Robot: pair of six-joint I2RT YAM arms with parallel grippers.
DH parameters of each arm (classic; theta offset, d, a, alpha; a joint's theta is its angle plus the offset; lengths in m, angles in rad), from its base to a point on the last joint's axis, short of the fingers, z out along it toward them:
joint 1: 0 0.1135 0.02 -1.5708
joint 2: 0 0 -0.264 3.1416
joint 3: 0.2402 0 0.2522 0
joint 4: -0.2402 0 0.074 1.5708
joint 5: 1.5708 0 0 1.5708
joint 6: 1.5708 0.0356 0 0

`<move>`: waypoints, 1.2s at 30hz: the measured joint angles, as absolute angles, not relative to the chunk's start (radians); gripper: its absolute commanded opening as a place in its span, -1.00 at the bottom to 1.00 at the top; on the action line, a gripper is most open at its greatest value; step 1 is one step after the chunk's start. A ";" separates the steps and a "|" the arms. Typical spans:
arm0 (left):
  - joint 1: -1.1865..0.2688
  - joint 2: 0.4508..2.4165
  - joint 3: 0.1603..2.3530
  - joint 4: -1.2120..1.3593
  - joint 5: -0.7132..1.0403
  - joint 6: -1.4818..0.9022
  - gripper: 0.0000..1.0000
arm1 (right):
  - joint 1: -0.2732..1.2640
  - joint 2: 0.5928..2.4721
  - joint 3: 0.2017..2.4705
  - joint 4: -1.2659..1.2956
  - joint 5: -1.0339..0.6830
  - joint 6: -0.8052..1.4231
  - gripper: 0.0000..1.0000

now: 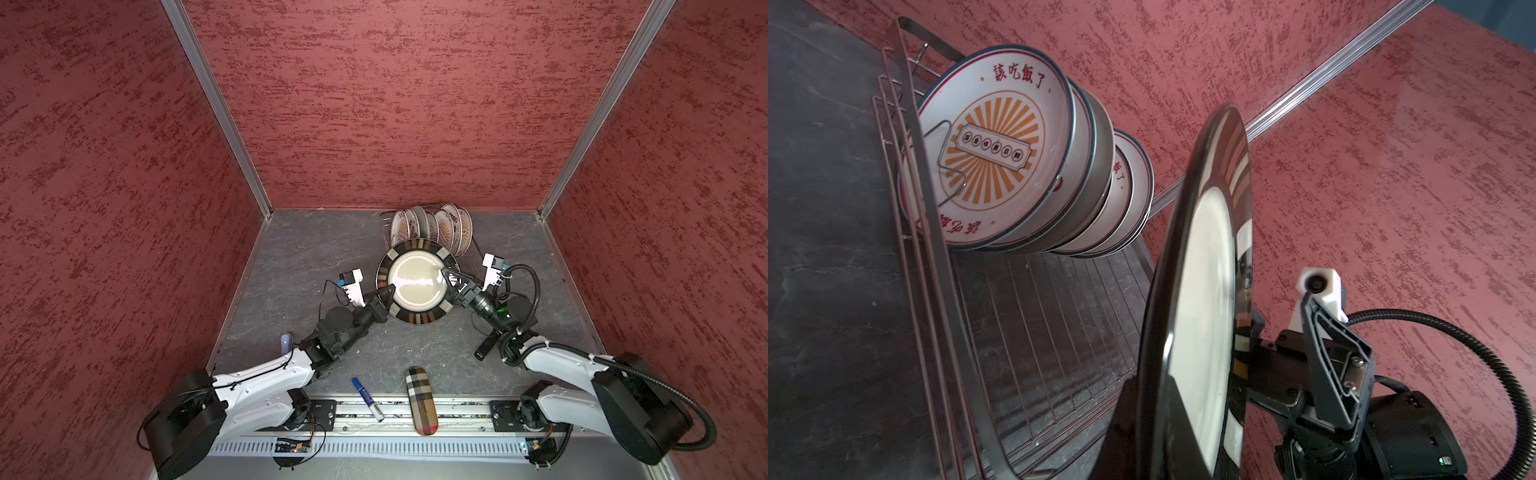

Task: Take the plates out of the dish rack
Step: 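Lay the striped plate flat with the left gripper while the right gripper withdraws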

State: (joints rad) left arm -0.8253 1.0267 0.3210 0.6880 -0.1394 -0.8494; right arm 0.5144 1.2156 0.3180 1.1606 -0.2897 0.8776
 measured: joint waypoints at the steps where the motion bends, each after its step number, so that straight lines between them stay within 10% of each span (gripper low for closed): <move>1: -0.819 1.027 0.320 0.682 -0.135 -0.856 -1.00 | 0.514 1.222 0.323 1.163 -0.294 0.877 0.75; 36: -0.314 0.894 0.335 0.392 -0.107 -1.095 -1.00 | 0.690 1.335 0.653 0.778 -0.236 0.580 0.98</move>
